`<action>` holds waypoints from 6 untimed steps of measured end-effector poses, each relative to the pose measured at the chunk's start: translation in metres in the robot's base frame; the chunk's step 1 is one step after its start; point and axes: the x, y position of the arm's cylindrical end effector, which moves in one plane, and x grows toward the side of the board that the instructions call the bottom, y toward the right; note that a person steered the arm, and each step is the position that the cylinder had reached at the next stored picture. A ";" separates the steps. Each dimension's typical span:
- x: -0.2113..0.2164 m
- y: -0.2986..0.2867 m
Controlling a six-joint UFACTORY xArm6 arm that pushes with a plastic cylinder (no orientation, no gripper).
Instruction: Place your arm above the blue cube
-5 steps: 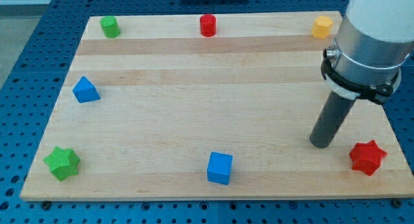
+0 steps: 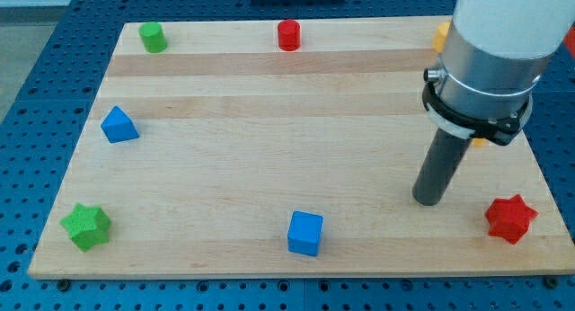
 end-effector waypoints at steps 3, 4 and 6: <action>-0.001 -0.042; -0.005 -0.059; -0.009 -0.098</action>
